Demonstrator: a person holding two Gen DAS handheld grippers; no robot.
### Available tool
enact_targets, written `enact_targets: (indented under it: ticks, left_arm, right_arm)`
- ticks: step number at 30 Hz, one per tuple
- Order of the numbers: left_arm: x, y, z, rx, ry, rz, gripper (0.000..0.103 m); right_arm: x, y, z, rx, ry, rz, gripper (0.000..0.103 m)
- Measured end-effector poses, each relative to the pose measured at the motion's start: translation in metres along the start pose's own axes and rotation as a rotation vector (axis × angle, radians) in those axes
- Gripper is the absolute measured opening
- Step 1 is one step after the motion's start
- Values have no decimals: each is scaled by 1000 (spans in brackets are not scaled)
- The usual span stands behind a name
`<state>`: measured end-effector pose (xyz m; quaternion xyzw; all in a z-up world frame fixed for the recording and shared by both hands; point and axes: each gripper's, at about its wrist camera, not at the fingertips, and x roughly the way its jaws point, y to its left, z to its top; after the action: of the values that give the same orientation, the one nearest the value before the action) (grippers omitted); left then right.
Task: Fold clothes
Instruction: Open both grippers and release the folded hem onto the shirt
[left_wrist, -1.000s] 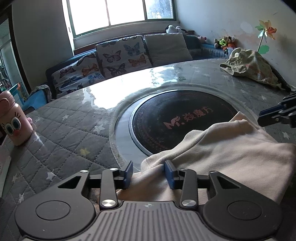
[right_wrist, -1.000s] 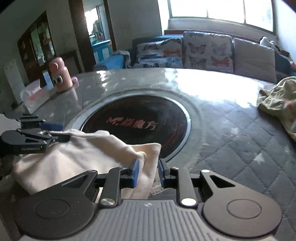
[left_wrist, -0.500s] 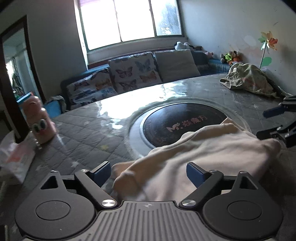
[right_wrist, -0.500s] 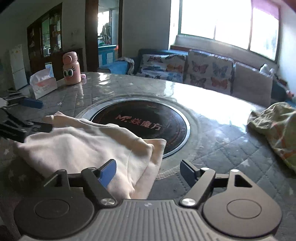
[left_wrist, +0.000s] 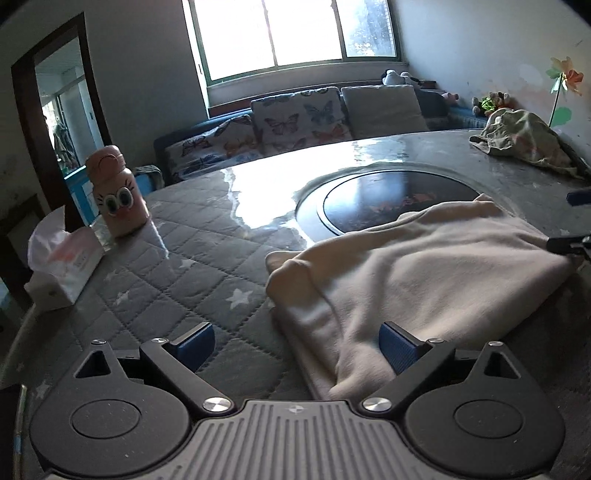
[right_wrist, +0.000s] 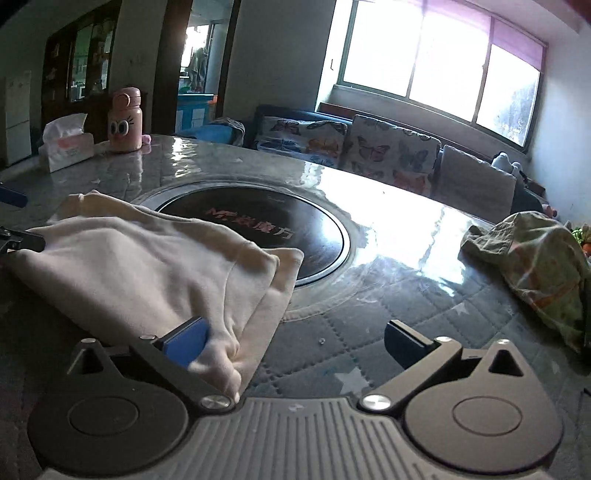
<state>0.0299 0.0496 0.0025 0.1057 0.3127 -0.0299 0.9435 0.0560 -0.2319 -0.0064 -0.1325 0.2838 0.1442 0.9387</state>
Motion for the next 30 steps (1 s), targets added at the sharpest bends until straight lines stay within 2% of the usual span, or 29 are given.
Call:
enact_targets:
  ticks: [5,10,14,18,23,27,30]
  left_arm:
    - [-12,1,5,-13,-14,-17,101]
    - [-17,-15,15,-1,-54,-67,103]
    - [-10,-29,17,5,-45,-96,103]
    - [-3,-36,12,15,-26,-96,103]
    - [-2,-35,7,16,-13,-95,103]
    - [-7,-35,11,17,-30,-96,103]
    - [-6,-35,10,18,-27,-101,103]
  right_arm:
    - [-13,11,10,-47,-38,3,103]
    - [-12,38,16,-147,-73,12,103]
    - [-9,54,12,-204,-73,14,103]
    - [-6,55,3,-200,-74,24,103]
    - [-12,56,10,-218,-85,28,103]
    - [-18,65,20,-241,-128,74,103]
    - [-12,75,22,-269,-122,102,103]
